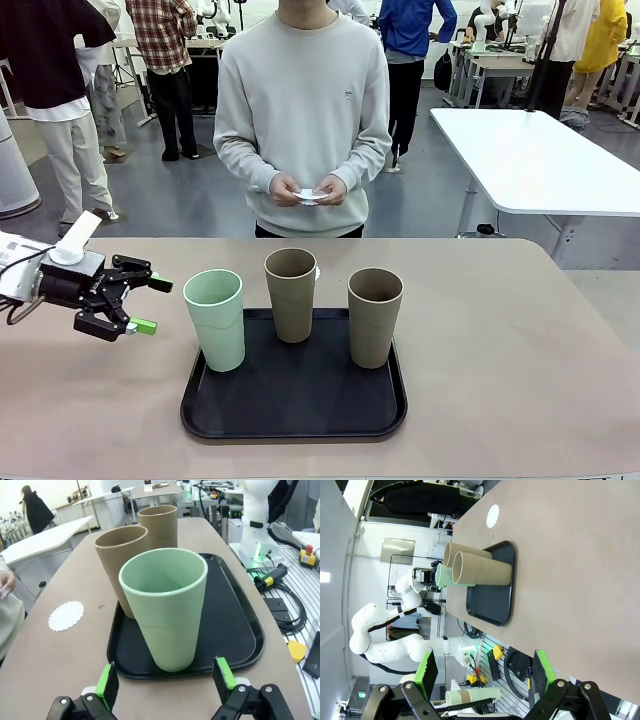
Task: Place coasters on the table and set cups on them.
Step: Pick up one Reusable plastic cup and place it on a coaster set by the human.
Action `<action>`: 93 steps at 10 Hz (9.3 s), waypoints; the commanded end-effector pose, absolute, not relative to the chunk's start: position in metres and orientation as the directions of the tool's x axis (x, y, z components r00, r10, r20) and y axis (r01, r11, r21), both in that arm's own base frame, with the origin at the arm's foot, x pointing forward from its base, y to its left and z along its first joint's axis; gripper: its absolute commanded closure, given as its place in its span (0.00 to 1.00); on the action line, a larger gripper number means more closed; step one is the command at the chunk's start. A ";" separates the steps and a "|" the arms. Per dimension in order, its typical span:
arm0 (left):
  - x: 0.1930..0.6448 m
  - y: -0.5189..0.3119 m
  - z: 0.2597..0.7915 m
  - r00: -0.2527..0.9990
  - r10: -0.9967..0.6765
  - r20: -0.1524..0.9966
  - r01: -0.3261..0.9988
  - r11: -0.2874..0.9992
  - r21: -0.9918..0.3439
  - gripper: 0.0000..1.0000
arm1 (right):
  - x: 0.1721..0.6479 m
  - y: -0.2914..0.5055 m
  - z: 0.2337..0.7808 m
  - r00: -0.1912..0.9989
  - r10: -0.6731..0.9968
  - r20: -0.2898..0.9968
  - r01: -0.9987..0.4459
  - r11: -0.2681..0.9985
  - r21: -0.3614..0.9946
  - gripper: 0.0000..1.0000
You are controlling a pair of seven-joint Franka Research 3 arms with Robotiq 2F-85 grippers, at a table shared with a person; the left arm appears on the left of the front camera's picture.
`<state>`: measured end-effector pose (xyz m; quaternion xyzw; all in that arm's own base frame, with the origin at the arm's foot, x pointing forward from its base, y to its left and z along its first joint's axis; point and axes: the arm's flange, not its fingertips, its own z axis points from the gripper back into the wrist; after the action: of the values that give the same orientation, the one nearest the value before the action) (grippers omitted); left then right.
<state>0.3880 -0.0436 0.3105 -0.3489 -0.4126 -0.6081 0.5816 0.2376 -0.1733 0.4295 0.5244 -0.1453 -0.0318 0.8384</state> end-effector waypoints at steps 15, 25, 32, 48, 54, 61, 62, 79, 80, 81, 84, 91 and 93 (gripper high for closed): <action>0.402 -0.102 0.273 0.070 -0.379 0.923 0.997 0.003 -0.074 0.00 | 0.240 -0.174 0.429 0.952 -0.216 0.218 -0.103 0.443 0.891 0.00; 0.406 -0.111 0.273 -0.006 -0.386 0.923 0.999 -0.052 -0.016 0.00 | 0.240 -0.174 0.429 0.952 -0.216 0.218 -0.103 0.443 0.891 0.00; 0.405 -0.128 0.271 0.003 -0.353 0.936 0.995 -0.094 -0.039 0.00 | 0.240 -0.174 0.429 0.952 -0.216 0.218 -0.103 0.443 0.891 0.00; 0.396 -0.142 0.296 -0.034 -0.287 0.957 0.987 -0.158 -0.013 1.00 | 0.240 -0.174 0.429 0.952 -0.216 0.218 -0.103 0.443 0.891 0.00; 0.365 -0.138 0.433 -0.071 -0.325 0.943 0.994 -0.098 0.041 0.33 | 0.240 -0.174 0.429 0.952 -0.216 0.218 -0.103 0.443 0.891 0.00; 0.377 -0.141 0.456 -0.038 -0.309 0.950 0.999 -0.047 0.025 0.14 | 0.240 -0.174 0.429 0.952 -0.216 0.218 -0.103 0.443 0.891 0.00; 0.383 -0.142 0.474 -0.026 -0.323 0.946 0.999 -0.038 0.015 0.14 | 0.240 -0.174 0.429 0.952 -0.216 0.218 -0.103 0.443 0.891 0.00; 0.601 -0.222 0.444 -0.040 -0.255 0.966 0.998 0.026 0.049 0.14 | 0.240 -0.174 0.429 0.952 -0.216 0.218 -0.103 0.443 0.891 0.00; 0.611 -0.225 0.433 -0.020 -0.249 0.968 0.999 0.031 0.029 0.14 | 0.240 -0.174 0.429 0.952 -0.216 0.218 -0.103 0.443 0.891 0.00; 0.619 -0.226 0.424 -0.005 -0.251 0.968 1.000 0.027 0.012 0.14 | 0.240 -0.174 0.429 0.952 -0.216 0.218 -0.103 0.443 0.891 0.00; 0.620 -0.218 0.415 0.047 -0.234 0.971 0.997 0.066 -0.032 0.14 | 0.240 -0.174 0.429 0.952 -0.216 0.218 -0.103 0.443 0.891 0.00; 0.630 -0.223 0.394 0.018 -0.275 0.961 1.000 0.017 -0.014 0.14 | 0.240 -0.174 0.429 0.952 -0.216 0.218 -0.103 0.443 0.891 0.00; 0.644 -0.230 0.376 0.022 -0.260 0.965 1.000 0.004 -0.022 0.14 | 0.240 -0.174 0.429 0.952 -0.216 0.218 -0.103 0.443 0.891 0.00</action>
<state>0.6286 -0.2228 0.3796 -0.4285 -0.4230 -0.5487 0.5800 0.2378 -0.1734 0.4295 0.5242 -0.1451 -0.0319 0.8386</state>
